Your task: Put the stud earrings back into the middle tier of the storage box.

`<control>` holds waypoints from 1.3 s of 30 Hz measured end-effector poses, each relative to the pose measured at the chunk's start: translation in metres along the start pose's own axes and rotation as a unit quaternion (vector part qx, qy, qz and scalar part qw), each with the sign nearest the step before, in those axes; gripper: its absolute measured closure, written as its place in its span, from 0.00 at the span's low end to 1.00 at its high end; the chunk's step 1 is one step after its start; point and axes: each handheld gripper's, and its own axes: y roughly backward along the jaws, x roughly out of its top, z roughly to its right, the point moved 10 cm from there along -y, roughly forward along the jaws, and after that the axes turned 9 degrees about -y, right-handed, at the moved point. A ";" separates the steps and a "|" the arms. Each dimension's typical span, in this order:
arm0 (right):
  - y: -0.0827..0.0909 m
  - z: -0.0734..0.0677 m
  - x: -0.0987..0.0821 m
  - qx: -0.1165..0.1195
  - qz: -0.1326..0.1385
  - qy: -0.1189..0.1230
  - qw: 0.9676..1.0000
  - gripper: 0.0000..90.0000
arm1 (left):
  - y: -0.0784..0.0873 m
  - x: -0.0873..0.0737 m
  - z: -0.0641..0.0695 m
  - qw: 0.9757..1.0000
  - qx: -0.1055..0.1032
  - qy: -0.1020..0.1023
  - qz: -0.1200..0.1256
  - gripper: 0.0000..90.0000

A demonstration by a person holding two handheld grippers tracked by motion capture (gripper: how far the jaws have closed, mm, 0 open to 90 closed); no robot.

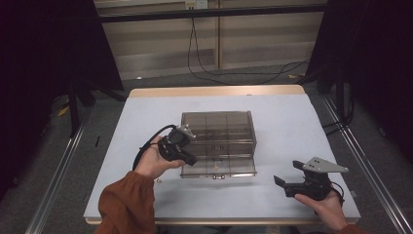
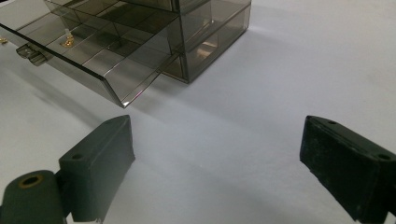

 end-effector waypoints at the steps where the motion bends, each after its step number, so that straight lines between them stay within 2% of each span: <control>1: 0.000 0.000 0.000 0.000 0.000 0.000 1.000 0.10 | 0.005 -0.008 -0.003 1.000 0.002 0.005 0.003 0.91; 4: 0.000 0.000 0.000 0.000 0.000 0.001 1.000 0.10 | 0.010 -0.016 -0.006 1.000 0.008 0.008 0.003 0.91; 8: 0.000 0.000 0.000 0.000 0.000 0.001 1.000 0.10 | 0.018 -0.033 -0.010 1.000 0.019 0.021 0.005 0.91; 9: -0.001 0.000 0.000 0.000 0.000 0.001 1.000 0.10 | 0.019 -0.034 -0.009 0.999 0.020 0.029 0.012 0.91; 10: -0.001 0.000 0.000 0.001 0.000 0.001 1.000 0.10 | 0.021 -0.039 -0.010 0.999 0.021 0.024 0.007 0.91; 13: -0.001 0.000 0.000 0.001 -0.001 0.002 1.000 0.10 | 0.024 -0.048 -0.010 0.999 0.026 0.033 0.012 0.89; 14: -0.001 0.000 0.000 0.001 0.000 0.003 1.000 0.10 | 0.024 -0.055 -0.012 0.999 0.033 0.037 0.009 0.89; 18: -0.001 0.000 0.000 0.002 0.000 0.002 1.000 0.10 | 0.026 -0.062 -0.011 0.999 0.041 0.035 0.008 0.88; 20: -0.001 0.000 0.000 0.002 -0.001 0.002 1.000 0.11 | 0.029 -0.070 -0.012 0.998 0.053 0.040 0.007 0.88; 22: -0.001 -0.001 0.000 0.002 -0.001 0.002 1.000 0.10 | 0.029 -0.074 -0.013 0.998 0.057 0.040 0.001 0.88; 23: -0.001 -0.001 0.000 0.002 -0.001 0.003 1.000 0.11 | 0.028 -0.082 -0.014 0.997 0.054 0.046 -0.003 0.88; 24: -0.001 -0.001 0.000 0.002 -0.001 0.003 1.000 0.11 | 0.028 -0.082 -0.014 0.997 0.054 0.046 -0.003 0.88; 29: -0.002 0.000 0.000 -0.001 -0.002 0.003 1.000 0.11 | 0.023 -0.104 -0.018 0.996 0.055 0.064 -0.033 0.89; 34: -0.002 0.000 0.000 0.000 -0.002 0.003 1.000 0.11 | 0.018 -0.116 -0.017 0.995 0.048 0.073 -0.047 0.89; 39: -0.002 -0.001 0.000 0.002 -0.002 0.003 1.000 0.11 | 0.009 -0.123 -0.018 0.995 0.042 0.072 -0.062 0.89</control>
